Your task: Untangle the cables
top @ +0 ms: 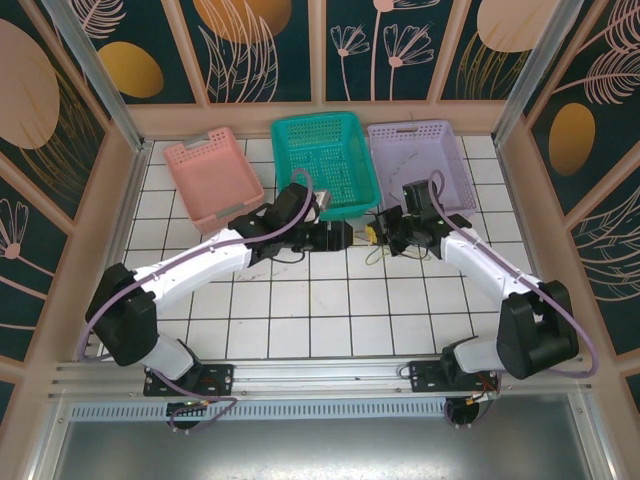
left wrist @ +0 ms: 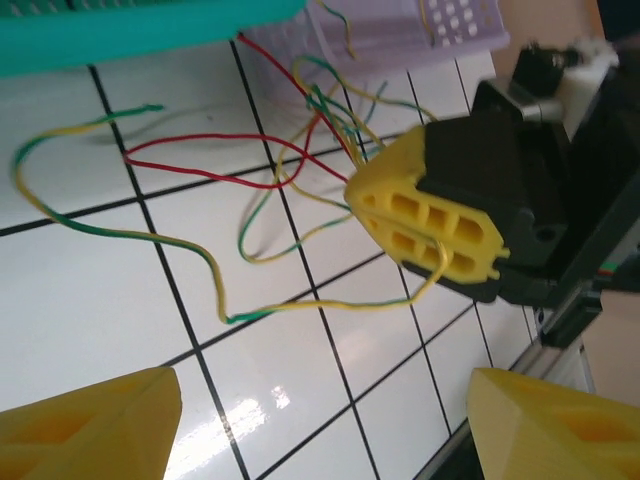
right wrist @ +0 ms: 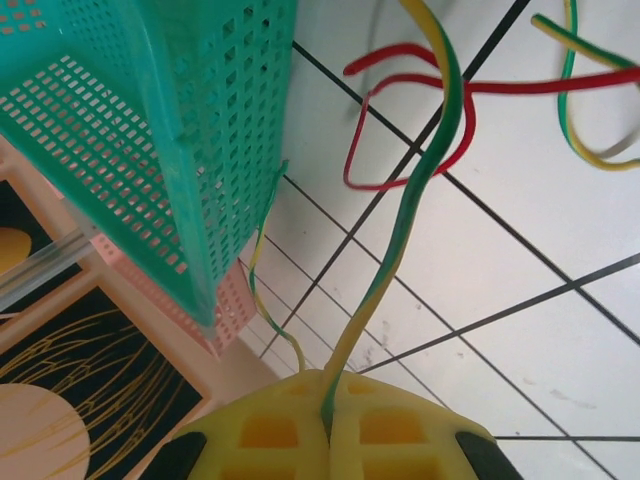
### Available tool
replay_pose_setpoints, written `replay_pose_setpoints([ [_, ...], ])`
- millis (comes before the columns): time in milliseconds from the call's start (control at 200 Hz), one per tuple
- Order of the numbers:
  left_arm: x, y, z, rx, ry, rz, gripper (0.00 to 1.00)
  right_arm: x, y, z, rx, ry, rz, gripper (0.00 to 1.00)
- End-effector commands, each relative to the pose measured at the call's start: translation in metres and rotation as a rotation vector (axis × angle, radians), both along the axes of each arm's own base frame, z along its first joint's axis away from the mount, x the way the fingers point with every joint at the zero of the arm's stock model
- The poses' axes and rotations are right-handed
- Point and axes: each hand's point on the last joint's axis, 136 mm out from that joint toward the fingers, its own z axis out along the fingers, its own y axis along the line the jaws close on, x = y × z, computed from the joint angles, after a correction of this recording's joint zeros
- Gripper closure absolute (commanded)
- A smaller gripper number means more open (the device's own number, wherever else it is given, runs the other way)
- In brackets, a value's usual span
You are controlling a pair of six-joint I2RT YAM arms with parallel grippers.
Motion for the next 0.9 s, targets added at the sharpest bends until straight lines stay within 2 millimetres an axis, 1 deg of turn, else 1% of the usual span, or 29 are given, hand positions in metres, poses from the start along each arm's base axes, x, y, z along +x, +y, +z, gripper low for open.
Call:
replay_pose_setpoints([
  [0,0.005,0.001,-0.011,-0.064,0.122,0.133,0.23,0.000,0.002,0.020,0.048,-0.011,-0.017,1.00],
  [70,0.009,-0.009,-0.006,-0.154,0.160,0.168,0.23,0.000,0.002,0.021,0.052,-0.011,-0.020,1.00],
  [140,0.013,-0.015,-0.009,-0.169,0.182,0.172,0.21,0.000,0.003,0.023,0.064,-0.013,-0.027,1.00],
  [245,0.010,-0.018,-0.029,-0.119,0.262,0.165,0.24,-0.001,0.004,0.022,0.079,-0.006,-0.030,1.00],
  [370,0.006,-0.012,-0.053,-0.091,0.341,0.195,0.28,-0.002,0.004,0.022,0.088,-0.004,-0.034,1.00],
  [450,0.005,-0.009,-0.063,-0.096,0.384,0.211,0.33,-0.003,0.005,0.023,0.097,-0.006,-0.037,1.00],
  [500,0.007,-0.011,-0.064,-0.122,0.391,0.214,0.38,-0.004,0.005,0.024,0.101,-0.005,-0.035,1.00],
  [581,0.014,-0.015,-0.057,-0.174,0.379,0.227,0.48,-0.006,0.005,0.024,0.100,0.000,-0.030,1.00],
  [636,0.020,-0.015,-0.053,-0.191,0.366,0.240,0.58,-0.010,0.004,0.022,0.097,0.003,-0.027,1.00],
  [671,0.023,-0.016,-0.050,-0.196,0.357,0.244,0.66,-0.012,0.002,0.021,0.092,0.006,-0.028,1.00],
  [716,0.025,-0.014,-0.048,-0.198,0.351,0.249,0.81,-0.015,0.000,0.016,0.086,0.014,-0.030,1.00],
  [726,0.025,-0.014,-0.048,-0.199,0.349,0.251,0.83,-0.016,0.000,0.015,0.085,0.015,-0.029,1.00],
  [766,0.025,-0.012,-0.046,-0.201,0.345,0.254,1.00,-0.019,-0.002,0.011,0.081,0.022,-0.030,1.00],
  [826,0.022,-0.008,-0.040,-0.205,0.340,0.253,1.00,-0.021,-0.007,0.004,0.065,0.020,-0.035,1.00],
  [896,0.019,-0.001,-0.028,-0.193,0.317,0.248,1.00,-0.018,-0.019,-0.003,0.021,0.000,-0.041,1.00],
])
